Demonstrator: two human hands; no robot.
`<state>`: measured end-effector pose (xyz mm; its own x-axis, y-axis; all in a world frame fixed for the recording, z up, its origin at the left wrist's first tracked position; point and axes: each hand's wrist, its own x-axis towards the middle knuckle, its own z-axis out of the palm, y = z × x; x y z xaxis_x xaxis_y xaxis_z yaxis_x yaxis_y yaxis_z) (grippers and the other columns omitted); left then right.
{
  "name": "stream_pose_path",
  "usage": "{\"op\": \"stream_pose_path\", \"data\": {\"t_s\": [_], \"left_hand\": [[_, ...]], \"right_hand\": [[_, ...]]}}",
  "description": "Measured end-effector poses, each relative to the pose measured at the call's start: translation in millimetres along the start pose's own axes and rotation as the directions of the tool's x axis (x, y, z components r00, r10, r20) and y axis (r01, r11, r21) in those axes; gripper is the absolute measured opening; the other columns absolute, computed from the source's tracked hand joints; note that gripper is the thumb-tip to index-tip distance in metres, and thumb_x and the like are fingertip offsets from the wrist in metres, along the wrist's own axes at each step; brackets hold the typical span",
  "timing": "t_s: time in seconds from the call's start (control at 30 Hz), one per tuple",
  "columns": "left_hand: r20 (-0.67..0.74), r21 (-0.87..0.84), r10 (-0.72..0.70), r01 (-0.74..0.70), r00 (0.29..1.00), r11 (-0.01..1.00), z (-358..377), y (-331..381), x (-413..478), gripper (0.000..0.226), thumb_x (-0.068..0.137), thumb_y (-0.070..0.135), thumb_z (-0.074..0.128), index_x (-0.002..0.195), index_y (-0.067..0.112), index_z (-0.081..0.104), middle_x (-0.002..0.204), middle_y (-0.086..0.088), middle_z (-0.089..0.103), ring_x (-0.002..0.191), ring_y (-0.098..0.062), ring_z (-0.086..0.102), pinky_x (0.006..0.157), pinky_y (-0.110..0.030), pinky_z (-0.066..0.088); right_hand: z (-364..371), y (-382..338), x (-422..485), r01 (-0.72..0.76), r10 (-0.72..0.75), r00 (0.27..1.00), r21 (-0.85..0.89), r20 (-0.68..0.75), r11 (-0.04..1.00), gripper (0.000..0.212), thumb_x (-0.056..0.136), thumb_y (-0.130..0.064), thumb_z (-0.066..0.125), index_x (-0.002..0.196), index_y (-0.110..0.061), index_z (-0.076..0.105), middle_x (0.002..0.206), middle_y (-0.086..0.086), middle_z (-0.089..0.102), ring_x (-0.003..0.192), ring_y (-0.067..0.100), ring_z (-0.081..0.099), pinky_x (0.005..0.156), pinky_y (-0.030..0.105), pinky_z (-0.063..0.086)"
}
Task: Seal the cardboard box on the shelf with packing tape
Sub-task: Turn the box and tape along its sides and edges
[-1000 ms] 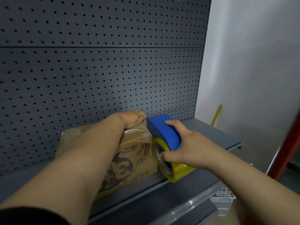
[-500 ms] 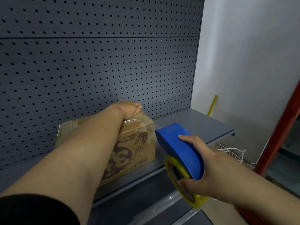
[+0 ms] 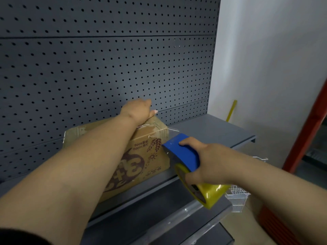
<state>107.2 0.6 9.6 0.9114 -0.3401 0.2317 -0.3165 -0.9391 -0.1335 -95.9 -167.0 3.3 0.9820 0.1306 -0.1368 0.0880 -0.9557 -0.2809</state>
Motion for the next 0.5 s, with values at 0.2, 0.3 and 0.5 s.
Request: {"op": "stream_pose_path", "data": {"t_s": [0.2, 0.3, 0.5], "left_hand": [[0.217, -0.256, -0.005, 0.062, 0.976, 0.965, -9, -7, -25, 0.055, 0.096, 0.051, 0.026, 0.130, 0.016, 0.051, 0.138, -0.009, 0.051, 0.124, -0.026, 0.047, 0.099, -0.038, 0.036], [0.287, -0.321, 0.037, 0.060, 0.957, 0.945, -4, -10, -39, 0.058, 0.095, 0.052, 0.026, 0.145, 0.024, 0.031, 0.157, 0.001, 0.024, 0.144, -0.020, 0.023, 0.115, -0.037, 0.017], [0.260, -0.293, 0.026, 0.053, 0.965, 0.955, -1, -5, -47, 0.060, 0.096, 0.050, 0.023, 0.149, 0.022, 0.022, 0.160, 0.003, 0.012, 0.147, -0.017, 0.013, 0.117, -0.033, 0.010]], "right_hand": [[-13, -1, 18, 0.002, 0.003, 0.998, 0.078, -0.068, 0.997, 0.075, 0.072, -0.041, 0.066, 0.139, -0.041, 0.032, 0.098, -0.006, 0.047, 0.086, 0.016, 0.045, 0.070, 0.024, 0.037], [-11, -1, 18, 0.039, -0.025, 0.994, 0.130, -0.105, 0.991, 0.072, 0.071, -0.041, 0.067, 0.137, -0.041, 0.039, 0.106, -0.007, 0.048, 0.089, 0.013, 0.044, 0.073, 0.023, 0.037], [-27, -3, 16, 0.041, -0.035, 0.998, 0.135, -0.051, 0.990, 0.051, 0.071, -0.037, 0.068, 0.121, -0.037, 0.059, 0.087, -0.004, 0.059, 0.086, 0.020, 0.055, 0.072, 0.030, 0.045]]}}
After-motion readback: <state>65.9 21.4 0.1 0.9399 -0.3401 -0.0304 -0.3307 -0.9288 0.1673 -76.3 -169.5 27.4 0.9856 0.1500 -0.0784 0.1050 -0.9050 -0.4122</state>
